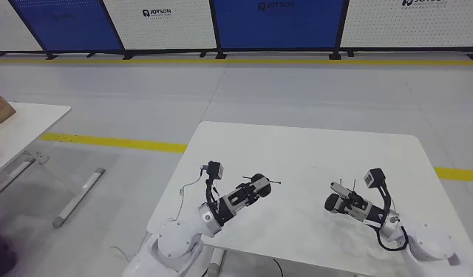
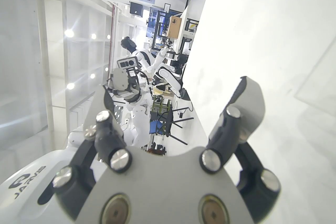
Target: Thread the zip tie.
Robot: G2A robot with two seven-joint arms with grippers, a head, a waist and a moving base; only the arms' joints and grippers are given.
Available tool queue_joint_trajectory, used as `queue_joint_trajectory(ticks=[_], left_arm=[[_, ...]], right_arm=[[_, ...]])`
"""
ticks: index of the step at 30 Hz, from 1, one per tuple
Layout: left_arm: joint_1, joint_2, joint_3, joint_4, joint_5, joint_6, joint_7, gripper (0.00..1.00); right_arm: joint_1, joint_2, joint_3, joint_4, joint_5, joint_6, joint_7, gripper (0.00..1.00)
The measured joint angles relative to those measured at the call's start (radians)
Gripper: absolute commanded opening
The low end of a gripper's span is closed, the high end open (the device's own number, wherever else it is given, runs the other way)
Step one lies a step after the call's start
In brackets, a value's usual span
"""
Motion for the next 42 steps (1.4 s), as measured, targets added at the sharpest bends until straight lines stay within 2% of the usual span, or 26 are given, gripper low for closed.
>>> queue_joint_trajectory(ticks=[4,14,17,21,25,36,39,42], left_arm=[[-0.040,-0.003,0.035,0.070,0.018,0.032,0.013,0.00],[-0.089,-0.011,0.096,0.202,0.056,0.030,0.079,0.00],[-0.093,-0.012,0.102,0.211,0.047,0.020,0.081,0.00],[-0.089,-0.010,0.098,0.199,0.043,0.004,0.081,0.00],[-0.076,-0.006,0.077,0.138,0.032,-0.032,0.087,0.00],[0.008,0.005,-0.001,-0.151,0.017,-0.141,0.139,0.00],[0.024,0.007,-0.016,-0.216,-0.014,-0.155,0.127,0.00],[0.037,0.009,-0.031,-0.259,-0.034,-0.154,0.125,0.00]], right_arm=[[0.000,0.000,0.000,0.000,0.000,0.000,0.000,1.00],[0.000,0.000,0.000,0.000,0.000,0.000,0.000,1.00],[0.000,0.000,0.000,0.000,0.000,0.000,0.000,1.00],[0.000,0.000,0.000,0.000,0.000,0.000,0.000,1.00],[0.000,0.000,0.000,0.000,0.000,0.000,0.000,1.00],[0.000,0.000,0.000,0.000,0.000,0.000,0.000,1.00],[0.000,0.000,0.000,0.000,0.000,0.000,0.000,1.00],[0.000,0.000,0.000,0.000,0.000,0.000,0.000,1.00]])
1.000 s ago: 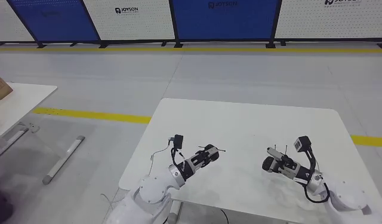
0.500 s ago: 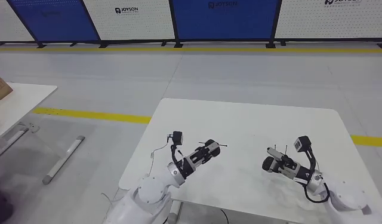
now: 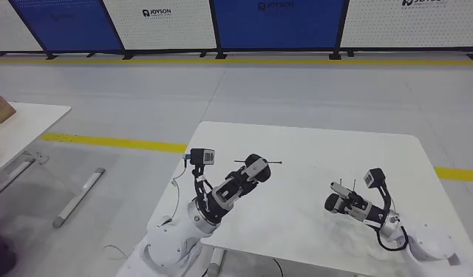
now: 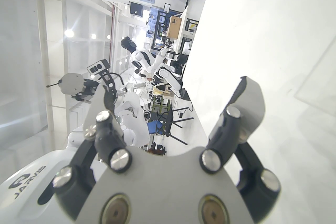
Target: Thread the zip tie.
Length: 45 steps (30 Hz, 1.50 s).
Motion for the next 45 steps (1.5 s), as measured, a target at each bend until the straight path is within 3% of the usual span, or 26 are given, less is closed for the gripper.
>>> queue_joint_trajectory(ticks=[9,19,25,32,38,45], left_arm=[[0.009,0.001,0.003,-0.007,-0.004,0.002,-0.008,0.00],[-0.004,0.003,0.020,0.028,0.019,0.034,-0.030,0.00],[-0.043,0.000,0.068,0.121,0.047,0.067,-0.037,0.00],[-0.095,-0.003,0.130,0.267,0.126,0.079,-0.056,0.00],[-0.144,-0.012,0.181,0.387,0.157,0.060,-0.021,0.00],[-0.178,-0.019,0.221,0.472,0.205,0.040,0.037,0.00]], right_arm=[[0.000,0.000,0.000,0.000,0.000,0.000,0.000,1.00],[0.000,0.000,0.000,0.000,0.000,0.000,0.000,1.00],[0.000,0.000,0.000,0.000,0.000,0.000,0.000,1.00],[0.000,0.000,0.000,0.000,0.000,0.000,0.000,1.00],[0.000,0.000,0.000,0.000,0.000,0.000,0.000,1.00],[0.000,0.000,0.000,0.000,0.000,0.000,0.000,1.00]])
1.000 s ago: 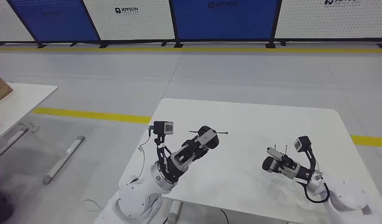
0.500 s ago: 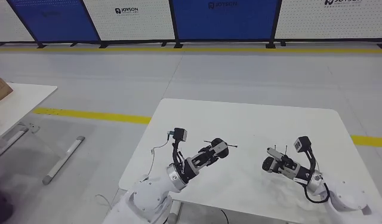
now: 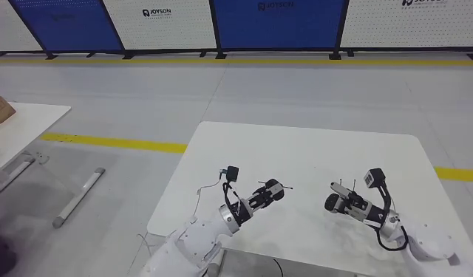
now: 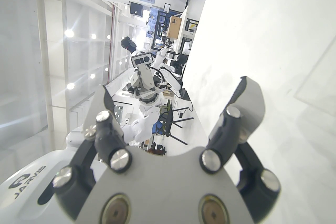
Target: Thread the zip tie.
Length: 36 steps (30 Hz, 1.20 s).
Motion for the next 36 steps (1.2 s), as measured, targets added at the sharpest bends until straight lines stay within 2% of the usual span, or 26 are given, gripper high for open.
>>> queue_joint_trajectory(ticks=[4,15,19,24,27,29,36], left_arm=[[-0.009,-0.005,0.016,0.018,0.006,-0.007,0.043,0.00],[-0.008,-0.005,0.016,0.018,0.005,-0.007,0.041,0.00],[-0.008,-0.005,0.016,0.018,0.005,-0.007,0.041,0.00],[-0.008,-0.005,0.016,0.018,0.005,-0.007,0.041,0.00],[-0.008,-0.005,0.016,0.018,0.005,-0.007,0.041,0.00],[-0.008,-0.005,0.016,0.018,0.005,-0.007,0.041,0.00],[-0.008,-0.005,0.016,0.018,0.005,-0.007,0.041,0.00]], right_arm=[[0.000,0.000,0.000,0.000,0.000,0.000,0.000,1.00],[-0.002,0.000,-0.003,-0.006,0.003,0.009,0.012,1.00],[0.012,0.009,0.028,0.003,0.020,-0.001,0.103,1.00],[0.019,0.035,0.114,0.014,0.042,-0.023,0.299,1.00],[0.029,0.051,0.155,-0.004,-0.010,-0.021,0.398,1.00],[0.039,0.057,0.173,-0.008,-0.032,-0.011,0.418,1.00],[0.039,0.057,0.173,-0.008,-0.030,-0.011,0.413,1.00]])
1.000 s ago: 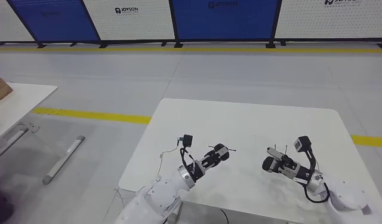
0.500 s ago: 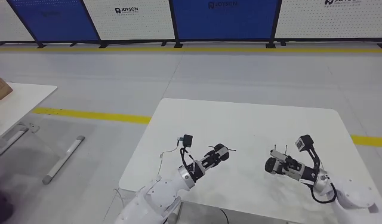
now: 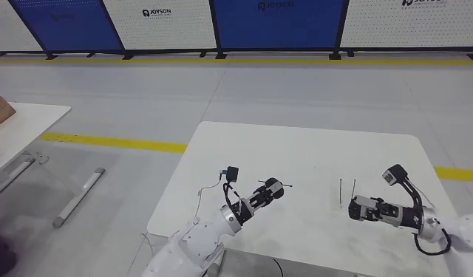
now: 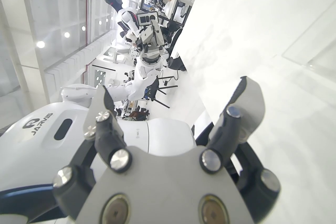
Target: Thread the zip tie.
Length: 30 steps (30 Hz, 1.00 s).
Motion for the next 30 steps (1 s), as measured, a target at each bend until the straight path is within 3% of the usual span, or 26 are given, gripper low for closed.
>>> queue_joint_trajectory(ticks=[3,7,12,16,19,24,30], left_arm=[[0.000,0.000,0.000,0.000,0.000,0.000,0.000,0.00],[0.000,0.000,0.000,0.000,0.000,0.000,0.000,0.00],[0.000,0.000,0.000,0.000,0.000,0.000,0.000,0.00],[0.000,0.000,0.000,0.000,0.000,0.000,0.000,0.00],[0.000,0.000,0.000,0.000,0.000,0.000,0.000,0.00],[0.000,0.000,0.000,0.000,0.000,0.000,0.000,0.00],[0.000,0.000,0.000,0.000,0.000,0.000,0.000,0.00]], right_arm=[[-0.003,0.001,-0.005,-0.007,-0.012,0.000,-0.011,1.00],[-0.006,0.010,0.013,-0.065,-0.144,0.028,-0.091,1.00],[-0.004,0.035,0.084,-0.216,-0.329,0.156,-0.116,1.00],[0.032,0.043,0.055,-0.294,-0.464,0.227,-0.078,1.00],[0.087,0.042,-0.008,-0.294,-0.554,0.275,-0.055,1.00],[0.197,0.026,-0.143,-0.215,-0.658,0.343,-0.059,1.00],[0.203,0.025,-0.147,-0.210,-0.653,0.346,-0.063,1.00]])
